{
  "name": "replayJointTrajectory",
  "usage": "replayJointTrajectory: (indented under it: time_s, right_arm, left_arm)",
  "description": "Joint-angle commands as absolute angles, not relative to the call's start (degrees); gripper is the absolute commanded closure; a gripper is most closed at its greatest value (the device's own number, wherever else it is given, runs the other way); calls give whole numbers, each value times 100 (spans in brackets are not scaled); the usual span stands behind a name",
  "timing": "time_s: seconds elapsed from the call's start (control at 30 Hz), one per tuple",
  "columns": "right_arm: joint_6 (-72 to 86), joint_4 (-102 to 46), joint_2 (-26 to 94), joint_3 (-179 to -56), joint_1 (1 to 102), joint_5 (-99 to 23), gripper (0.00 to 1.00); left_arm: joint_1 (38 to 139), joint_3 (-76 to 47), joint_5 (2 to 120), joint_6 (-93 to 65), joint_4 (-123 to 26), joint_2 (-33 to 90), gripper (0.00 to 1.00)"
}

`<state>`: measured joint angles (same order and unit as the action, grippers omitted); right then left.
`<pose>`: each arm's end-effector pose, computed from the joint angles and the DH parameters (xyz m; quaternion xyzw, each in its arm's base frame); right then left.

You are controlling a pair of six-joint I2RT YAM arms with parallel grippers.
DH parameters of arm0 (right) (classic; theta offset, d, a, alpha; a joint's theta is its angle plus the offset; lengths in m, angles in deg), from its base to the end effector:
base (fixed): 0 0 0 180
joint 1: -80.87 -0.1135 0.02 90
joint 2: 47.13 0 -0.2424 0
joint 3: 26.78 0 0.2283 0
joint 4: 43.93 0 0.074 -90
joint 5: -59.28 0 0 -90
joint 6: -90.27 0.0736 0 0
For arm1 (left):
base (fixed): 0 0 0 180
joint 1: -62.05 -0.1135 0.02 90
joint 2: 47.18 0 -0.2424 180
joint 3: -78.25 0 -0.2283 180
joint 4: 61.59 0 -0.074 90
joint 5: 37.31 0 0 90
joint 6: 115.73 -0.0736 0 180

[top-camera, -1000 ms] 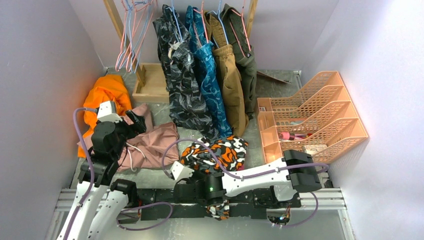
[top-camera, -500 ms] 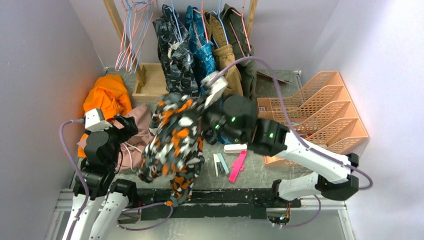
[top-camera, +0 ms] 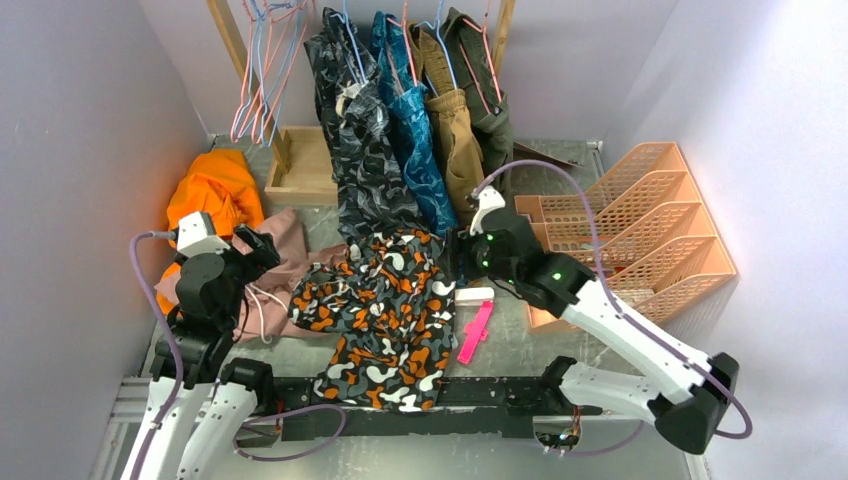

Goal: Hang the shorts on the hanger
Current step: Adjust the shorts at the center of the board.

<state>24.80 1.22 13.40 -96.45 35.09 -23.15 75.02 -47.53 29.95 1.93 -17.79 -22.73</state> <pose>0.1778 0.1688 0.2744 -0.1345 0.8794 0.2127 0.4042 0.1381 -0.0026 0.2928 -0.2191 0.7509 -0.0638 0.6198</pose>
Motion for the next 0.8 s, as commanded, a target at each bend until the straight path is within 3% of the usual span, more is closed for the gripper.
replayJointTrajectory:
  time_s: [0.0, 0.1, 0.3, 0.5, 0.77]
  right_arm:
    - [1818, 393, 952, -10298, 3310, -3288, 35]
    - [1590, 574, 1119, -10478, 2479, -3111, 35]
    - [1787, 690, 2375, -10448, 311, -684, 34]
    - [1849, 128, 3173, -10029, 18, 199, 30]
    - [1904, 471, 4249, -10079, -28, 695, 29]
  left_arm:
    - [7527, -4698, 3214, 92, -1951, -2270, 8]
    - [7532, -4705, 3292, 74, -1962, -2219, 8]
    - [7523, -4680, 3465, 39, -1960, -2026, 9]
    - [7523, -4685, 3464, 46, -1930, -1895, 9]
    - [7522, -4656, 3526, 38, -1885, -1740, 9]
